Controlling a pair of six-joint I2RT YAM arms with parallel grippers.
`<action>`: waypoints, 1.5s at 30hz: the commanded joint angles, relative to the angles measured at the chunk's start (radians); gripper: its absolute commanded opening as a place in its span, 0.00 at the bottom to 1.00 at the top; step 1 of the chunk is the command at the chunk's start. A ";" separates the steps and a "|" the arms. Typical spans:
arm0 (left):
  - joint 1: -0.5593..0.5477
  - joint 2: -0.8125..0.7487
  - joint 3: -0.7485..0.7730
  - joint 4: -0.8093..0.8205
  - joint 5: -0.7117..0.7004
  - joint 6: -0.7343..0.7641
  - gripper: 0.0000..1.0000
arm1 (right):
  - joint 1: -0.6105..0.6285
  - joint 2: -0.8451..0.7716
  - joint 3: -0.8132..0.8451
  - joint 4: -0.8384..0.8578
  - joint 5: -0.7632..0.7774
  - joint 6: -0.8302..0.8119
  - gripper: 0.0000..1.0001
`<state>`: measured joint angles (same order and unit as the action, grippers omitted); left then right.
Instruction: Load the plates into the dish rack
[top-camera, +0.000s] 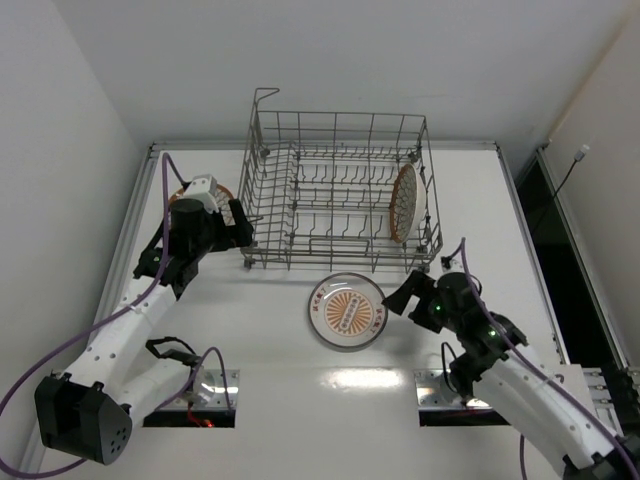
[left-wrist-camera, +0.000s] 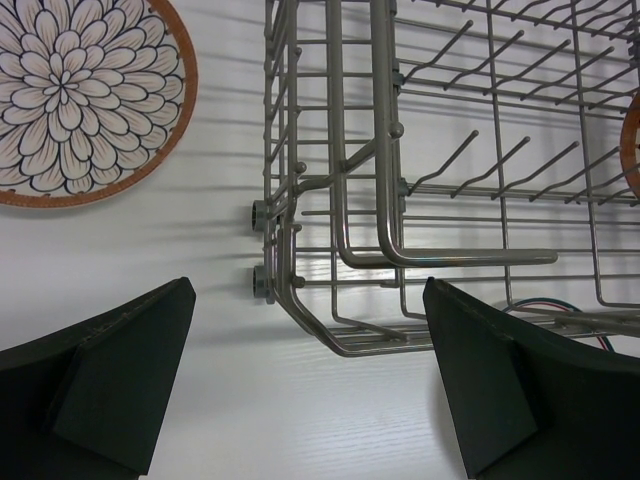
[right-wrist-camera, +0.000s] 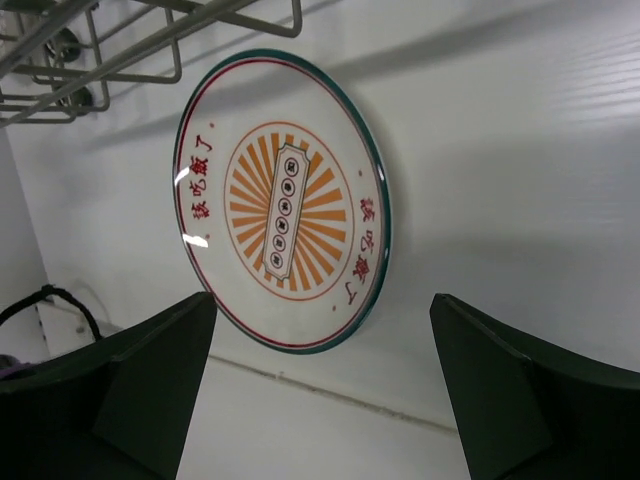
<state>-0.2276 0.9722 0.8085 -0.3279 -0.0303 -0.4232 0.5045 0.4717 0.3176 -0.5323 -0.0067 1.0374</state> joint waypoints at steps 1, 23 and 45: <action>0.004 -0.020 0.006 0.032 0.003 -0.002 1.00 | -0.001 0.150 -0.014 0.217 -0.107 0.061 0.87; 0.004 -0.029 0.006 0.032 -0.008 -0.002 1.00 | -0.020 0.632 -0.287 0.819 -0.202 0.136 0.58; 0.004 -0.038 0.006 0.023 -0.051 -0.011 1.00 | 0.002 0.088 0.486 -0.391 0.148 -0.186 0.00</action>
<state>-0.2276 0.9638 0.8085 -0.3286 -0.0582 -0.4274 0.5022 0.5556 0.6239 -0.8013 0.0521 0.9421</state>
